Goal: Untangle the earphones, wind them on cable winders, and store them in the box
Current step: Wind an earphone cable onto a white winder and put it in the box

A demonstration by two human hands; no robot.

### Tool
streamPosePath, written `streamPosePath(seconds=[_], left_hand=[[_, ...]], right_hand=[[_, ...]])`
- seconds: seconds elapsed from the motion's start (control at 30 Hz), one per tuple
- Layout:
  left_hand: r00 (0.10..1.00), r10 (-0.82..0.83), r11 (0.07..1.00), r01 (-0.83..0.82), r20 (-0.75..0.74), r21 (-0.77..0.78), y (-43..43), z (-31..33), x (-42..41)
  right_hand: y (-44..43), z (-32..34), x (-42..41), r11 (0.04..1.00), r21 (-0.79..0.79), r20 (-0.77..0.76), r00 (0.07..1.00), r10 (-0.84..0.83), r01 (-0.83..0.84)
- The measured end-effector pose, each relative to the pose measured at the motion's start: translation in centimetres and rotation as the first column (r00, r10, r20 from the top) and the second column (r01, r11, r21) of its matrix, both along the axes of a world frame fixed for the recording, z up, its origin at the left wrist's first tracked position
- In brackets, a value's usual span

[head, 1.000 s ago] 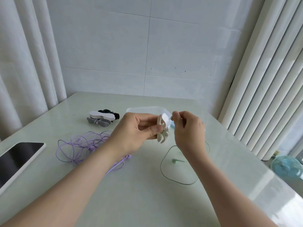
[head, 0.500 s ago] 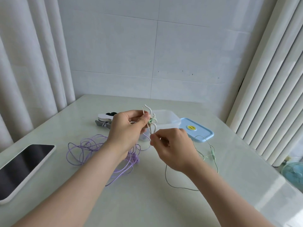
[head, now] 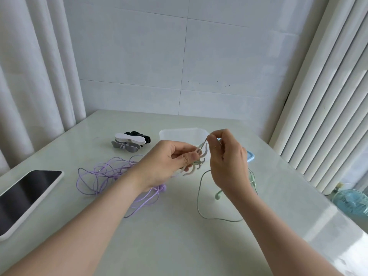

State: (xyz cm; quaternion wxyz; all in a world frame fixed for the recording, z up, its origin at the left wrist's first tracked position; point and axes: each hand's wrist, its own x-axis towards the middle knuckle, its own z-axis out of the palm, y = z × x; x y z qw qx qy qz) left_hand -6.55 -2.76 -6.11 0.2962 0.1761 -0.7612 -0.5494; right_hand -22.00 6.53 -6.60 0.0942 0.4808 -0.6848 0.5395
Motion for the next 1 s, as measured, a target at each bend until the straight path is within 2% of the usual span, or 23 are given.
streamPosePath(seconds=[0.13,0.23,0.4,0.63,0.67,0.73,0.8,0.83,0.93,1.0], left_hand=[[0.999,-0.023,0.997,0.025,0.031,-0.079,0.4,-0.1,-0.3],[0.999,0.036,0.986,-0.035,0.004,-0.160,0.5,0.0,-0.1],[0.969,0.162,0.985,-0.170,-0.186,-0.031,0.3,-0.1,-0.4],[0.897,0.328,0.927,-0.245,-0.297,0.283,-0.7,0.2,-0.2],[0.890,0.355,0.921,-0.282,-0.286,0.267,-1.0,0.2,-0.2],[0.876,0.413,0.911,-0.394,-0.247,0.125,-1.4,-0.1,-0.2],[0.870,0.444,0.885,-0.464,-0.213,-0.048,-1.3,-0.4,0.0],[0.882,0.432,0.885,-0.454,-0.186,-0.099,-1.4,-0.5,0.1],[0.951,0.298,0.942,-0.306,-0.079,-0.140,-1.8,-0.9,0.4],[0.984,0.171,0.977,-0.176,-0.047,-0.118,-1.6,-0.6,0.5]], right_hand=[[0.0,-0.3,-1.2,1.000,0.026,0.026,1.000,-0.001,0.000],[0.0,-0.6,-1.7,0.993,0.118,0.036,0.999,0.010,-0.015],[-0.2,-1.7,-1.2,0.966,0.257,-0.094,0.994,0.059,-0.033],[0.3,-1.4,0.1,0.884,0.381,-0.151,0.925,0.348,-0.270],[0.3,-1.3,0.5,0.881,0.378,-0.164,0.915,0.368,-0.286],[0.5,-1.1,1.4,0.880,0.359,-0.184,0.900,0.395,-0.312],[0.8,-0.5,2.2,0.884,0.298,-0.125,0.904,0.410,-0.360],[1.0,-0.1,2.4,0.889,0.242,-0.045,0.911,0.410,-0.388],[1.4,1.1,2.3,0.918,0.045,0.214,0.902,0.376,-0.394],[1.5,1.6,2.1,0.931,-0.028,0.297,0.886,0.354,-0.363]])
